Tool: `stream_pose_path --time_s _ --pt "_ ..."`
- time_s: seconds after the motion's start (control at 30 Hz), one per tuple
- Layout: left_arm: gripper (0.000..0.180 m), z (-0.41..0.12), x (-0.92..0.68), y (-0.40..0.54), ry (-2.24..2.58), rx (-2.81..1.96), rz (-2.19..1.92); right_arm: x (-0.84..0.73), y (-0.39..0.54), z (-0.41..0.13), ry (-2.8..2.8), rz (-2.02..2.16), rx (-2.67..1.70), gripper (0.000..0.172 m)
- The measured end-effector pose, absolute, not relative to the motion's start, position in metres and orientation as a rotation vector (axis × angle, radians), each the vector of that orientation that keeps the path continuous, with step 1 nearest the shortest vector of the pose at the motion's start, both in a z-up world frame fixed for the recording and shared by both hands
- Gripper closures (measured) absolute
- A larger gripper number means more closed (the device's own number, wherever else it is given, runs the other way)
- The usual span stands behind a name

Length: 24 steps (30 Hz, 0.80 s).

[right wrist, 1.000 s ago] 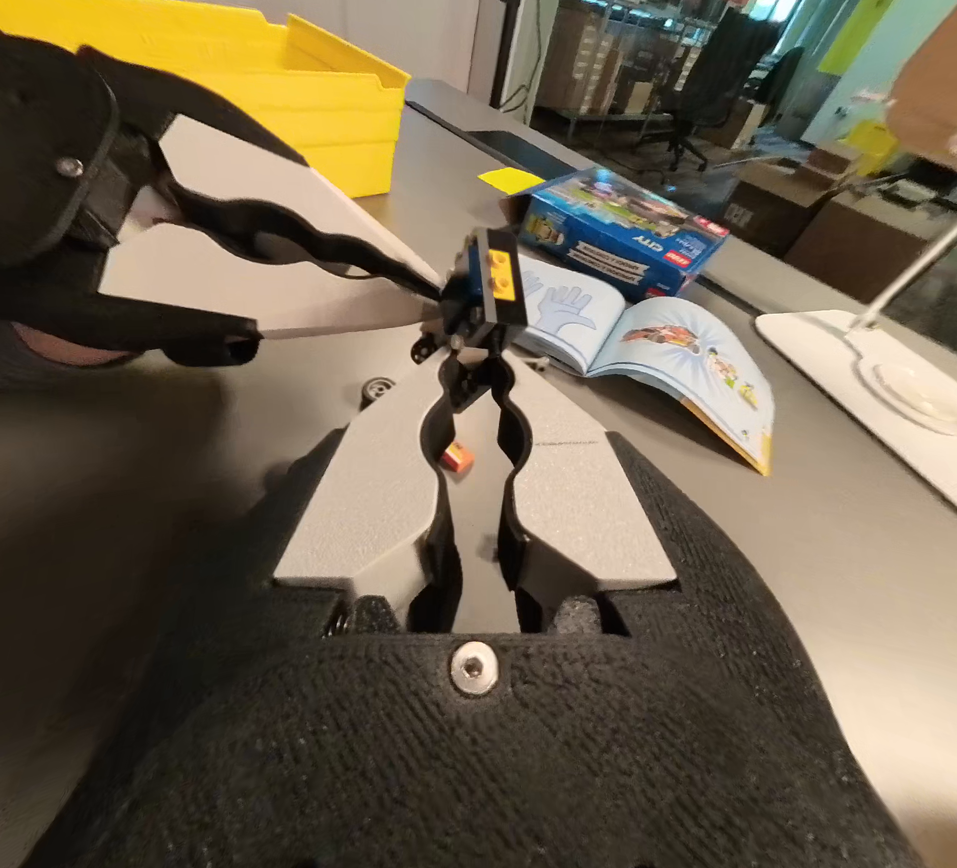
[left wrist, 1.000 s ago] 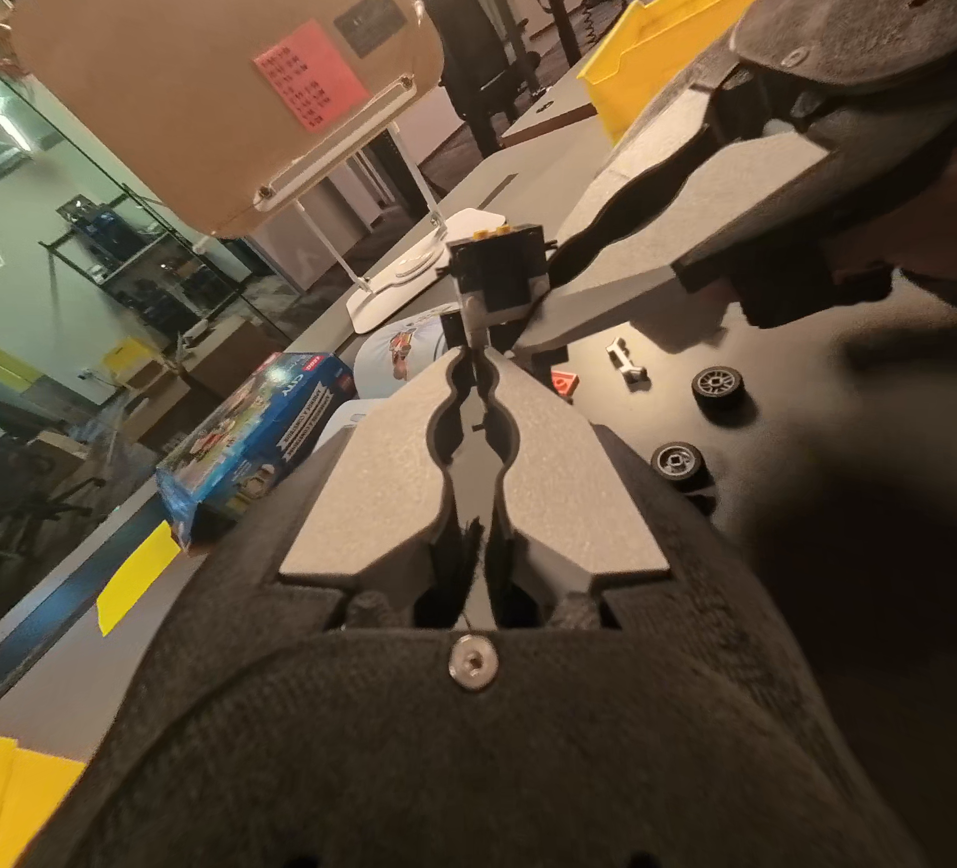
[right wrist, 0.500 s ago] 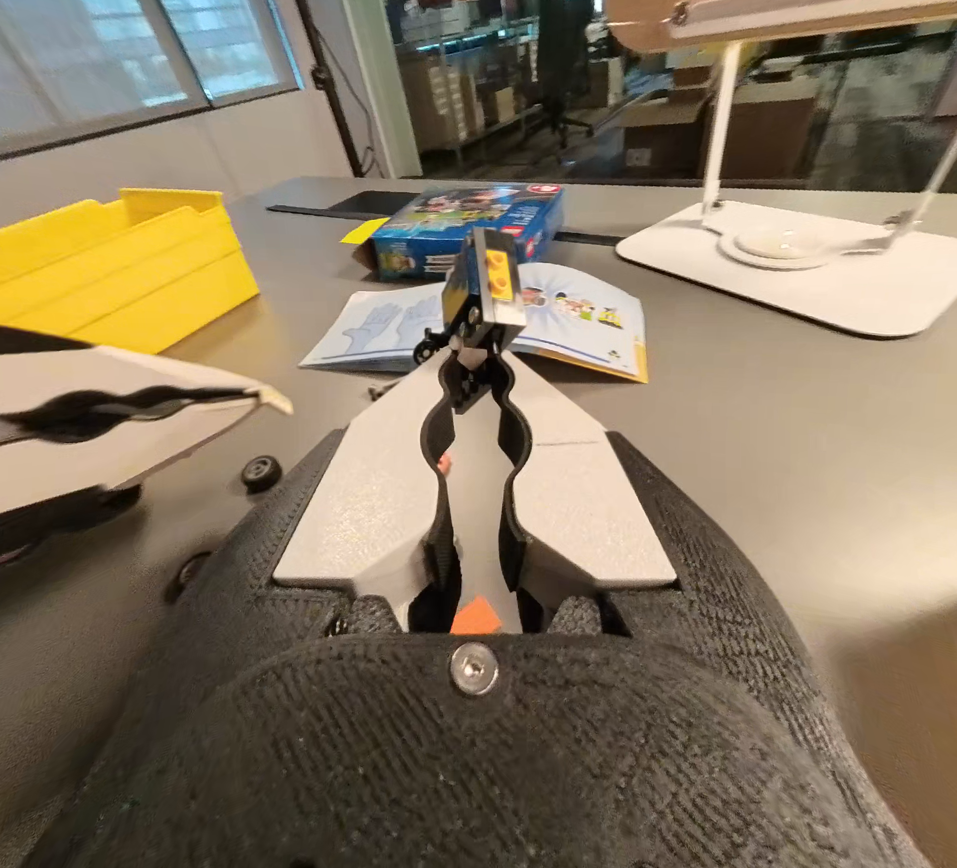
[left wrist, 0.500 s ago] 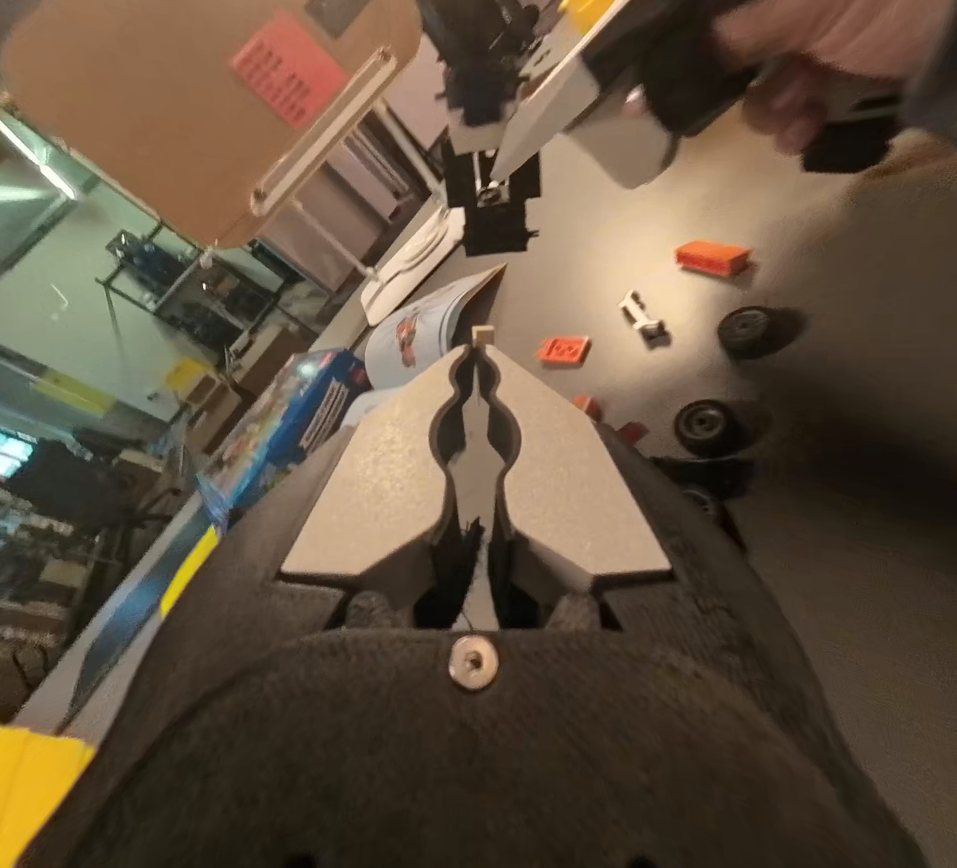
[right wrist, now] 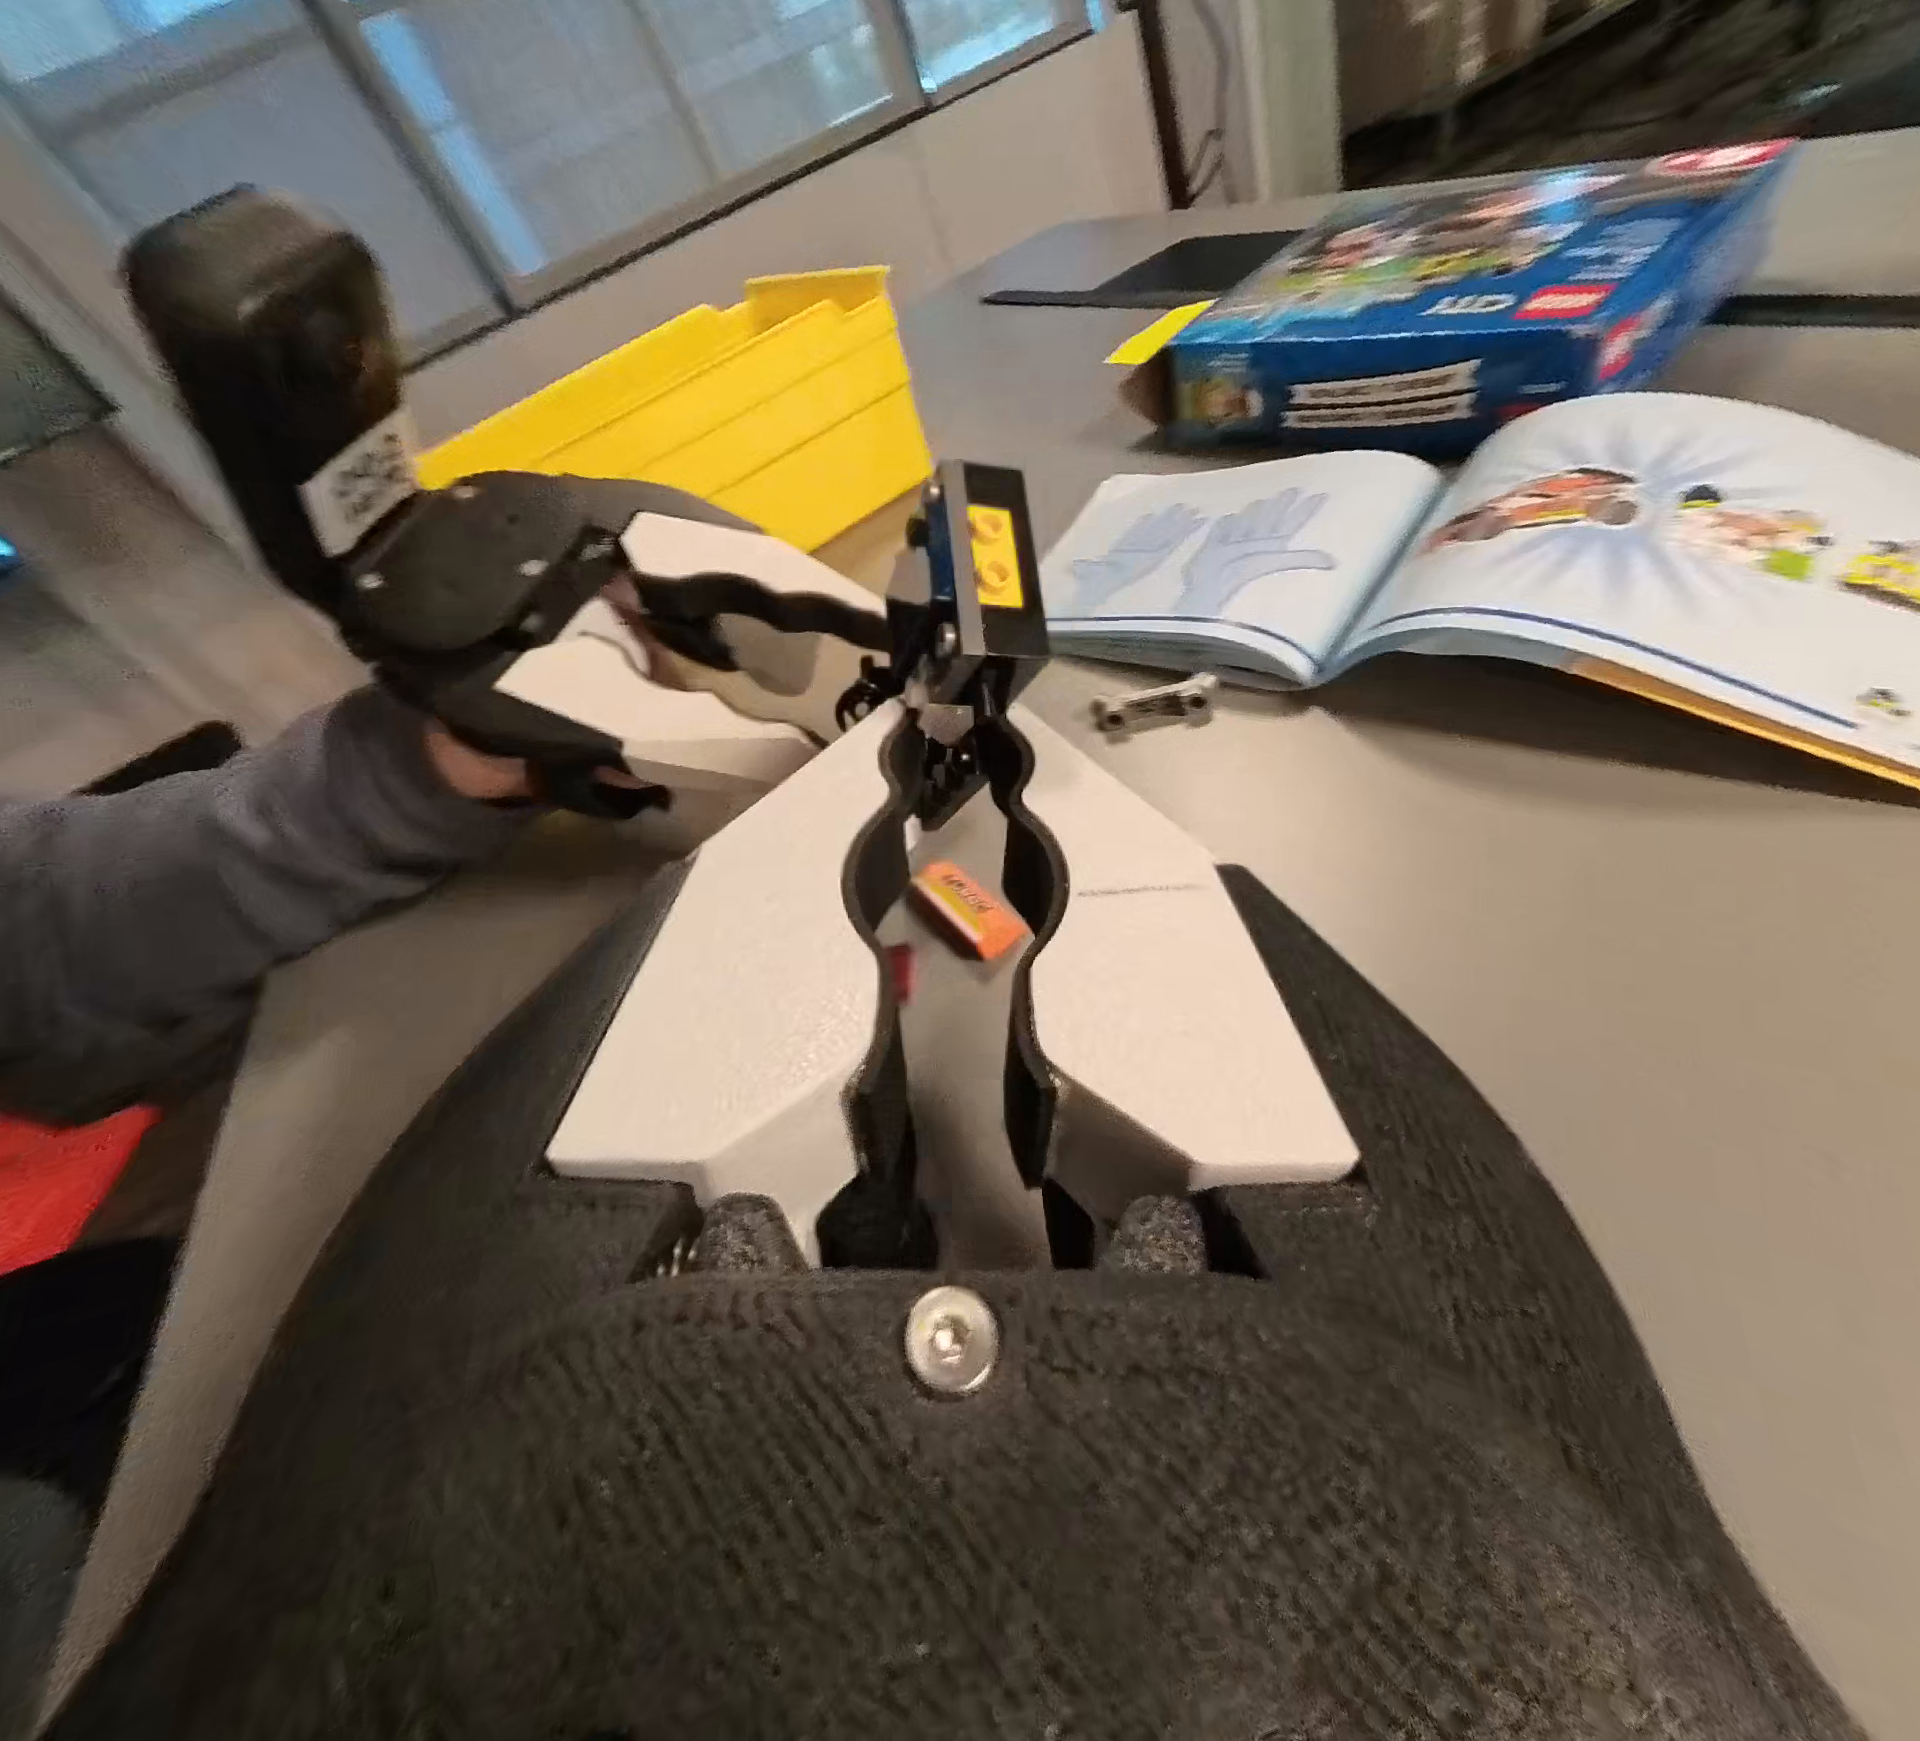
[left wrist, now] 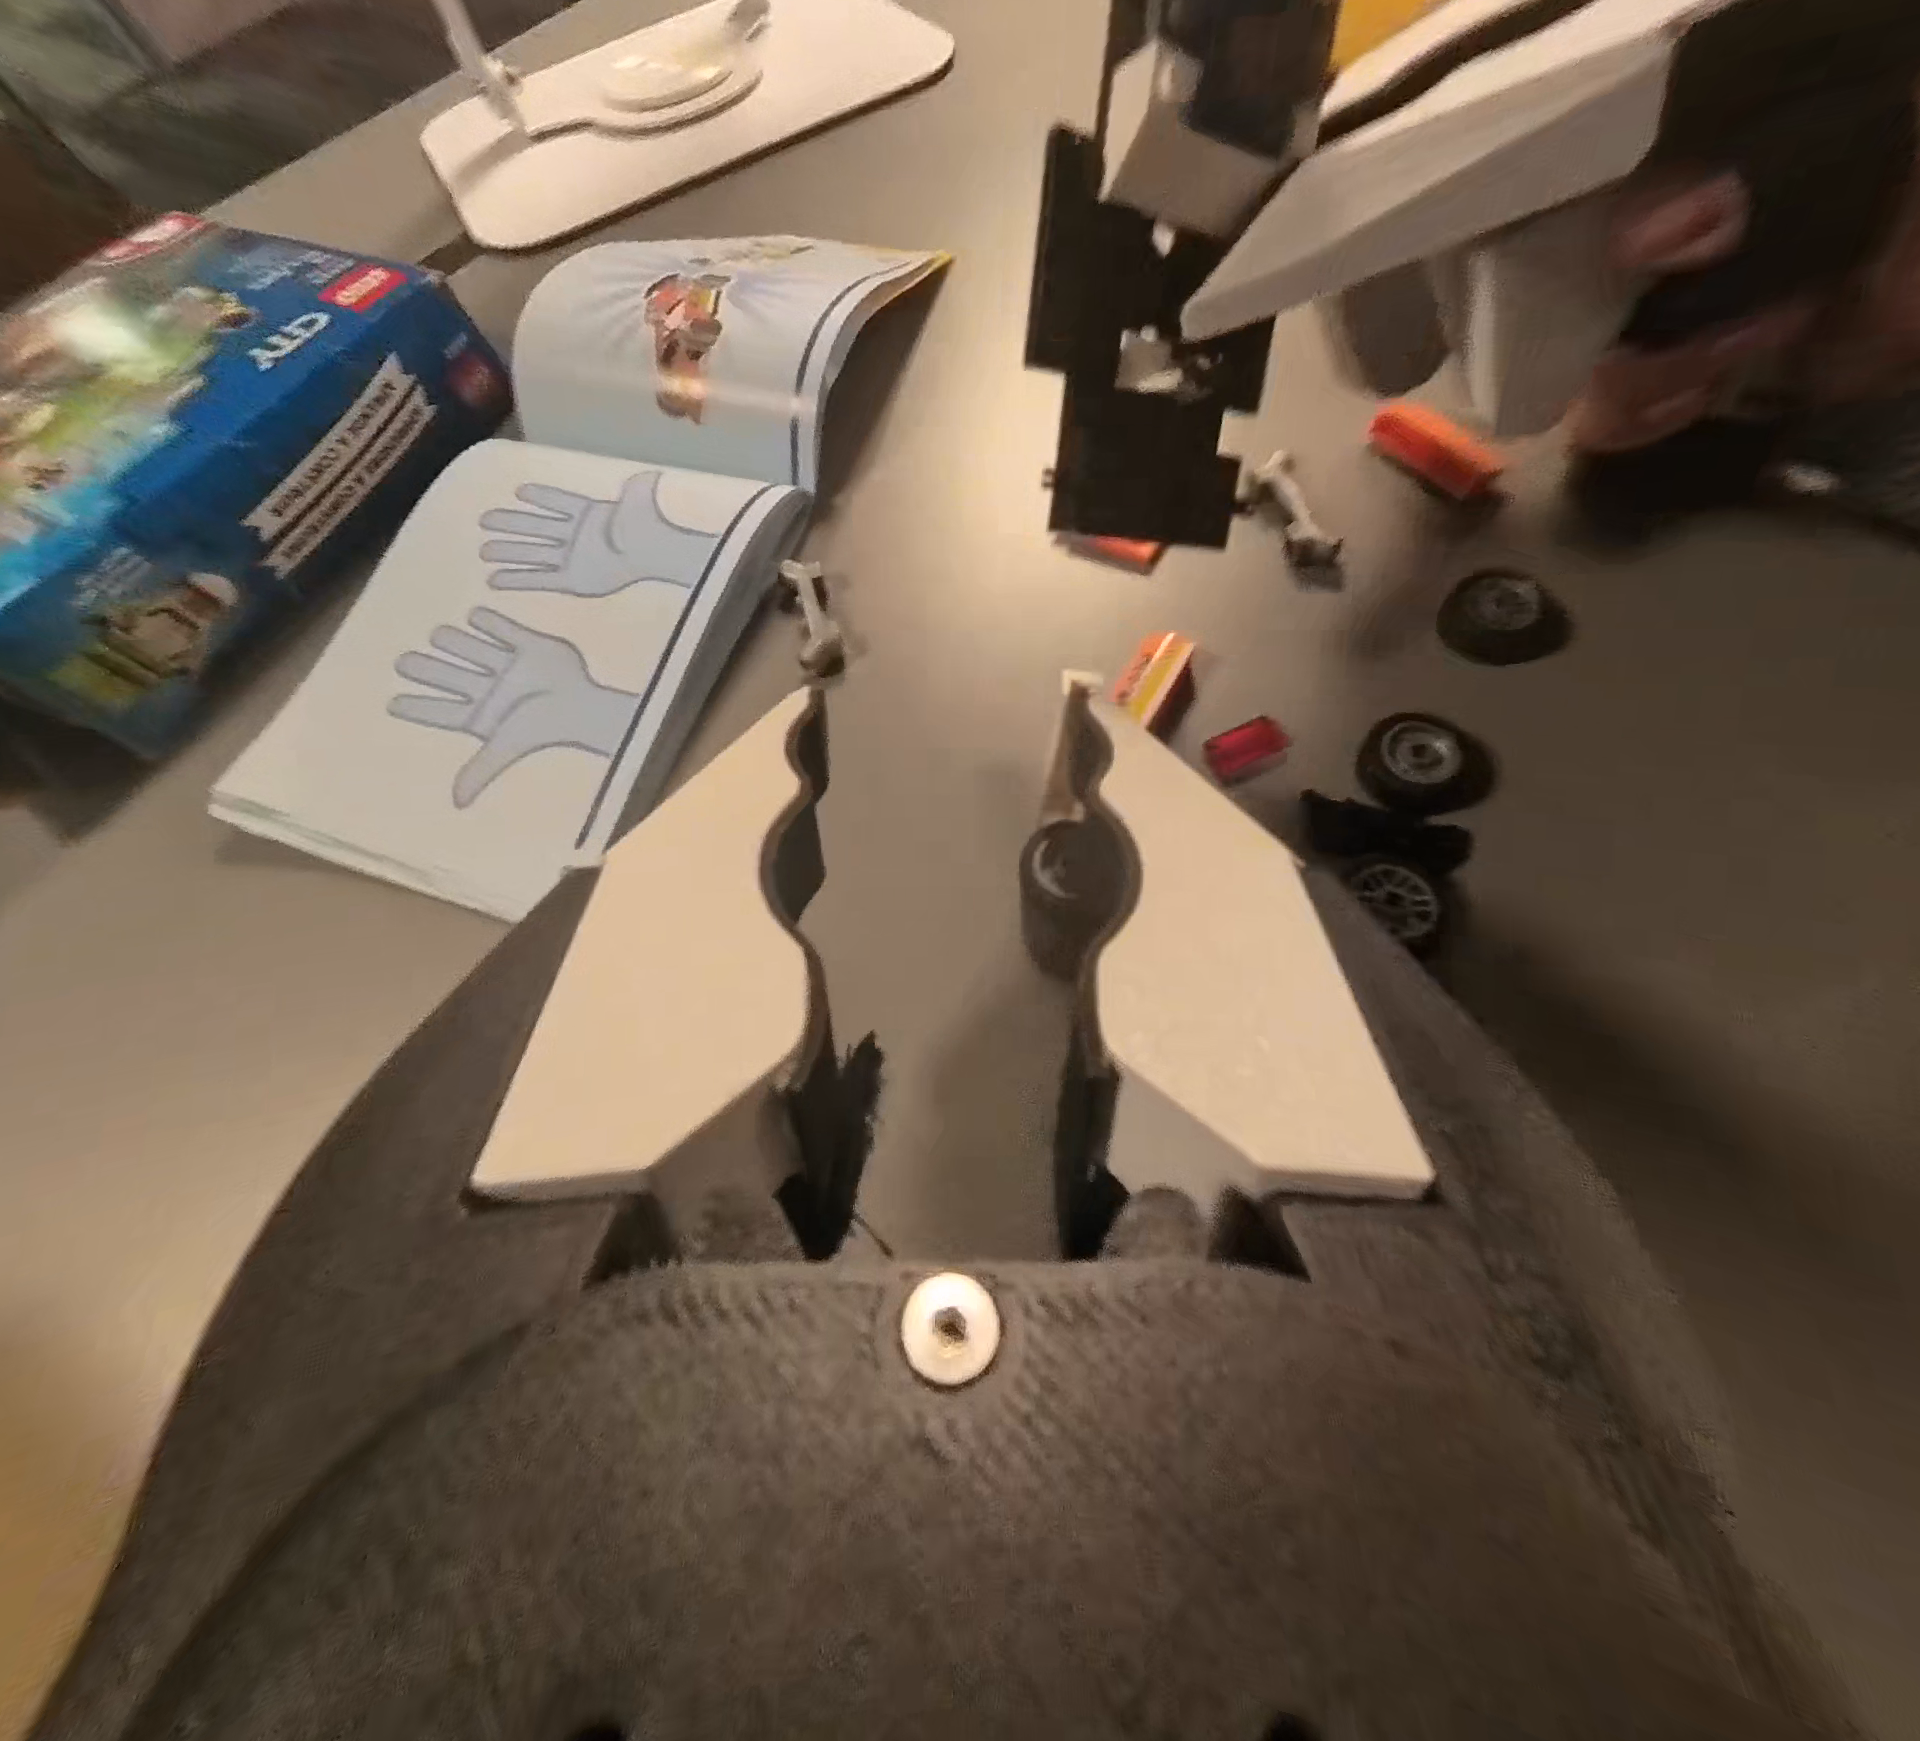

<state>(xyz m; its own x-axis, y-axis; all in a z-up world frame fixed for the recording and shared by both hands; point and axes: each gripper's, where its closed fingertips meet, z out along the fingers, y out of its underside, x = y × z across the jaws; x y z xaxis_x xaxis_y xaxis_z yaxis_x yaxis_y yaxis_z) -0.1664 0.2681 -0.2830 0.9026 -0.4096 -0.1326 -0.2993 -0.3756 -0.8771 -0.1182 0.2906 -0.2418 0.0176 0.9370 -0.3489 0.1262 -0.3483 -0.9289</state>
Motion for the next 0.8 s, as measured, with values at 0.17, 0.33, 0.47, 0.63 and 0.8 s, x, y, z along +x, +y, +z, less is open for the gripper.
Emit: stream_pose_path --time_s 0.17,0.33,0.47,0.63,0.8 --pt "0.126 -0.268 -0.164 0.263 0.399 -1.936 -0.416 -0.118 0.284 -0.237 -1.065 1.634 -1.588 0.161" --pt "0.127 -0.243 -0.148 0.257 0.397 -1.770 -0.599 -0.118 0.280 -0.233 -1.046 1.711 -1.581 0.161" --pt "0.129 -0.235 -0.132 0.251 0.406 -1.710 -0.737 -0.120 0.272 -0.229 -1.059 1.765 -1.552 0.160" --pt "0.146 -0.229 -0.120 0.243 0.405 -1.673 -0.908 -0.122 0.262 -0.219 -1.033 1.894 -1.497 0.160" --pt "0.151 -0.224 -0.125 0.247 0.366 -1.637 -0.880 -0.123 0.265 -0.217 -1.014 1.843 -1.473 0.160"
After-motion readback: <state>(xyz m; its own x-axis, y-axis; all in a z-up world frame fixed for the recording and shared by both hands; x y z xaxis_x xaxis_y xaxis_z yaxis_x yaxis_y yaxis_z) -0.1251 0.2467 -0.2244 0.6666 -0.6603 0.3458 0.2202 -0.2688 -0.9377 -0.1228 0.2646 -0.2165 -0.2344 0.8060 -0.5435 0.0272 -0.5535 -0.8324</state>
